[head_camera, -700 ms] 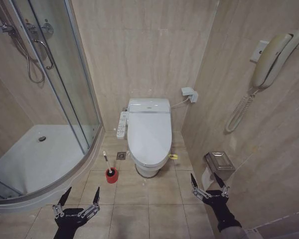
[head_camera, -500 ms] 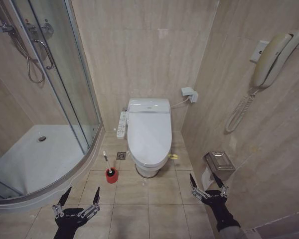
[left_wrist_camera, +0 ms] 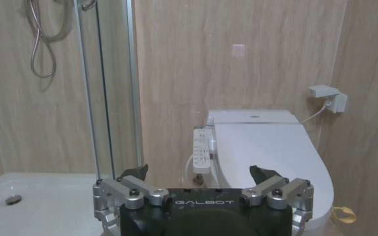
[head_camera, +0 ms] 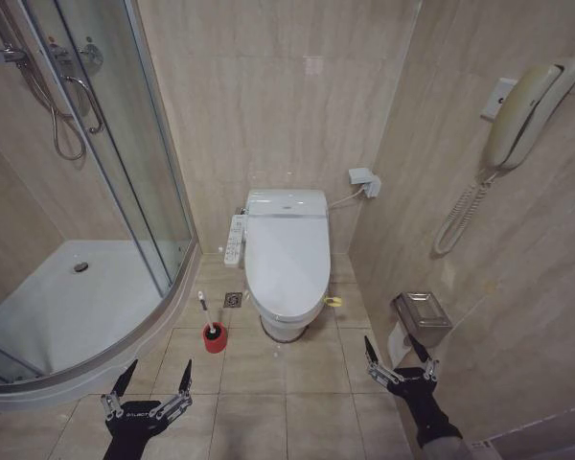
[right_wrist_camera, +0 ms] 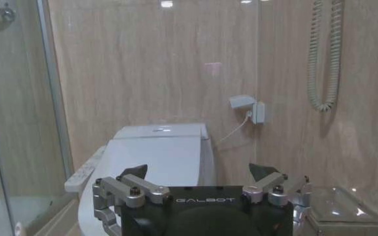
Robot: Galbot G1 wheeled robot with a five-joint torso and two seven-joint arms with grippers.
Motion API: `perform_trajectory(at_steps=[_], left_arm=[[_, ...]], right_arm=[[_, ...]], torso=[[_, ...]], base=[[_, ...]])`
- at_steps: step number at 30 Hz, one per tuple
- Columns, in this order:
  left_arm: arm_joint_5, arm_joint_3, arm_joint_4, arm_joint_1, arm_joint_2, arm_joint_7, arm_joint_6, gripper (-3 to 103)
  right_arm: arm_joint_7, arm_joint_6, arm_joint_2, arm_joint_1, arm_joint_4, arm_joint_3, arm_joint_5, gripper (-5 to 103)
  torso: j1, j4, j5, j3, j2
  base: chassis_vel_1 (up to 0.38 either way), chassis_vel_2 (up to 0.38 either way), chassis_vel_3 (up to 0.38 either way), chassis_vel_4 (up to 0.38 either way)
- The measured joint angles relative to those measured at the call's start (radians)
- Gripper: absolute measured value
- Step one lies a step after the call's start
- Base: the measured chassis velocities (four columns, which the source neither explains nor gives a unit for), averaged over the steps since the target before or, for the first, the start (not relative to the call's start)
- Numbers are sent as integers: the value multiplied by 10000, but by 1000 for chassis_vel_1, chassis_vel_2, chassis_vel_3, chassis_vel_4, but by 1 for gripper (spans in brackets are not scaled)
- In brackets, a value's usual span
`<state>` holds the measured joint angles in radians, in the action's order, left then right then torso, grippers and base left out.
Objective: Open the toilet lid, clean the toilet bowl with a toilet brush, close the toilet lid, and flush.
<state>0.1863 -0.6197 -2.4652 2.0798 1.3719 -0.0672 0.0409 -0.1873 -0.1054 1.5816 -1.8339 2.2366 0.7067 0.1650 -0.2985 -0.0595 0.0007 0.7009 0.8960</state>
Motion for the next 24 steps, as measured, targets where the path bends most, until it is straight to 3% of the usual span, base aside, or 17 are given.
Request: perform_trajectory(at_steps=[24], left_arm=[[0,0,0,0,0,0,0,100]], right_arm=[[-4,-114,-61,-19,-101,-61,59,100]], torso=[[1,0,1,0,0]], base=[[-14,13,17,-17]])
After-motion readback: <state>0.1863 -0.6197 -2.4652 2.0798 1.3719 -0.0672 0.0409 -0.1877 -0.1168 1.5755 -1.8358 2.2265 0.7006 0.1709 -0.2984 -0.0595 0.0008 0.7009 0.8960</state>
